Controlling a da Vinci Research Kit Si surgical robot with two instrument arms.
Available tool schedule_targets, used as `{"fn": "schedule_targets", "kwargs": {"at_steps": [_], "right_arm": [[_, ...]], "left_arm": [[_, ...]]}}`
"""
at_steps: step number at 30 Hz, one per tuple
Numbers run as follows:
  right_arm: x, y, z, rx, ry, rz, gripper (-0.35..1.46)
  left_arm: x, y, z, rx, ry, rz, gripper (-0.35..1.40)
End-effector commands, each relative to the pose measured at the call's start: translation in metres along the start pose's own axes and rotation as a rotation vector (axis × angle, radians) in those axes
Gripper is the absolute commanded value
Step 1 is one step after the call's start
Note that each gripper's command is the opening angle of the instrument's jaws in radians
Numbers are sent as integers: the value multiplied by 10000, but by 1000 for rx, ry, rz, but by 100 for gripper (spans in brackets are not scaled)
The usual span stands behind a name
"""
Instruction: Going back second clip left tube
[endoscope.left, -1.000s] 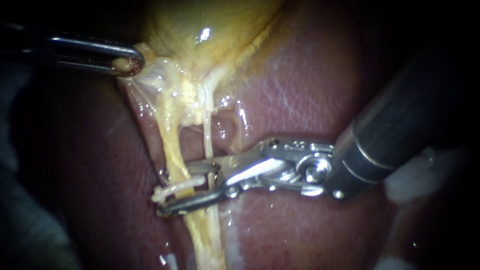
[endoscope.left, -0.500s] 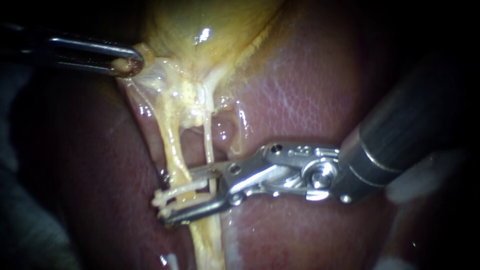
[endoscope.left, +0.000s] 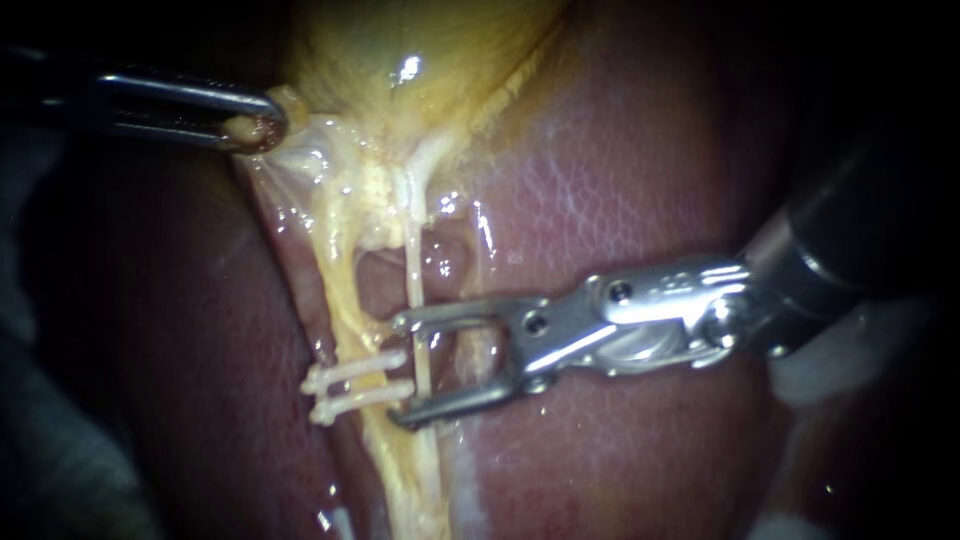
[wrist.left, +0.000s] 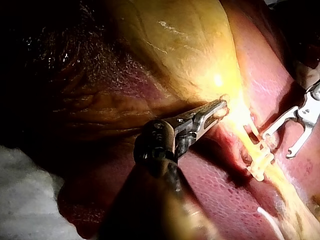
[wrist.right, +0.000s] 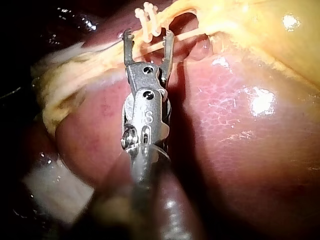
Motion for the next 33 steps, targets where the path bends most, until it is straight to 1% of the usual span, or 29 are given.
{"fn": "schedule_targets", "kwargs": {"at_steps": [1,4,6,7,9,11,14,17,24,28,33], "right_arm": [[6,0,-11,-11,0,-12,50],[19,-1,-39,-31,-23,-45,50],[26,-3,-54,-41,-53,-65,50],[29,-5,-62,-47,-75,-71,50],[33,-9,-74,-54,-97,-87,50],[35,-14,-86,-63,-108,-103,50],[37,-21,-99,-79,-115,-116,50],[39,-24,-111,-89,-117,-120,50],[46,-23,-131,-83,-119,-124,50],[46,-23,-132,-82,-122,-124,50],[47,-24,-132,-82,-128,-124,50]], "left_arm": [[0,0,0,0,0,0,-35],[0,0,0,0,0,0,-35],[0,0,0,0,0,0,-35],[0,0,0,0,0,0,-35],[0,0,0,0,0,0,-35],[0,0,0,0,0,0,-35],[0,0,0,0,0,0,-35],[0,0,0,0,0,0,-35],[1,-2,3,1,1,0,-35],[-3,-2,12,7,4,1,-35],[-11,-5,34,4,3,6,-35]]}}
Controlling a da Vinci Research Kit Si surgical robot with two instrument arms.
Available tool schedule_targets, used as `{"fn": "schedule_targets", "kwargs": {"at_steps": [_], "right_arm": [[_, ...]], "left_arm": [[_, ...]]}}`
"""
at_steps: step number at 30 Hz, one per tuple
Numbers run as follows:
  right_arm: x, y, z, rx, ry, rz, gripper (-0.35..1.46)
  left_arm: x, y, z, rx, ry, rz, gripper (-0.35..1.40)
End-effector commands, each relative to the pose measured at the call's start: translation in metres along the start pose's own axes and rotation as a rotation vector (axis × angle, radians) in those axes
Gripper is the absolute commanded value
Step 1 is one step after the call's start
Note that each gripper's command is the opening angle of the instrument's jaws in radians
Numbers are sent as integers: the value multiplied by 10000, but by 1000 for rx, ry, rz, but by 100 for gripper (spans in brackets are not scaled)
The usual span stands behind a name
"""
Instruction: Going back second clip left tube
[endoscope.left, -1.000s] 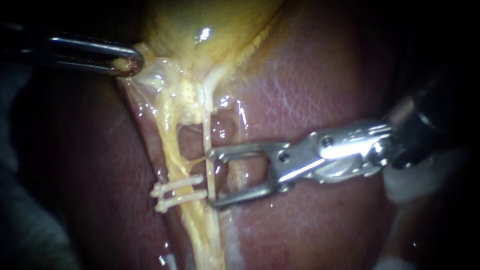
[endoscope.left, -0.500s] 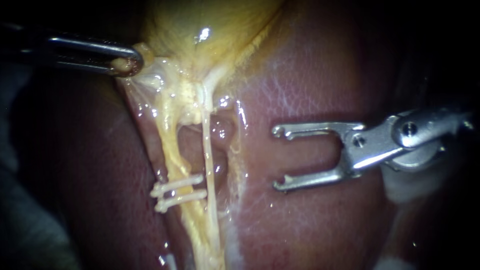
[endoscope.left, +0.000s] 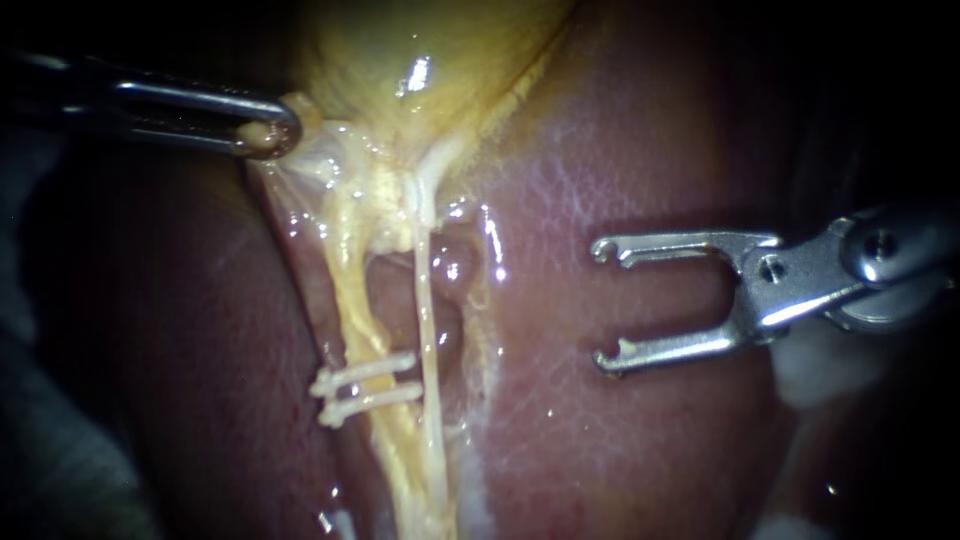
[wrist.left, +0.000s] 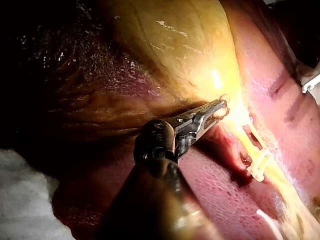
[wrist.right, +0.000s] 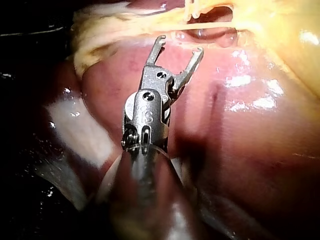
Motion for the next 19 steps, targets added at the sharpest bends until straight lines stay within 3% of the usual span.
{"fn": "schedule_targets", "kwargs": {"at_steps": [1,9,19], "right_arm": [[1,0,1,0,-1,0,50],[1,-1,1,0,-1,0,50],[2,-4,0,-2,-1,0,50]], "left_arm": [[-2,-1,5,-1,-3,3,-35],[-23,-18,45,-14,-18,21,-35],[-22,-19,45,-17,-23,21,-35]]}}
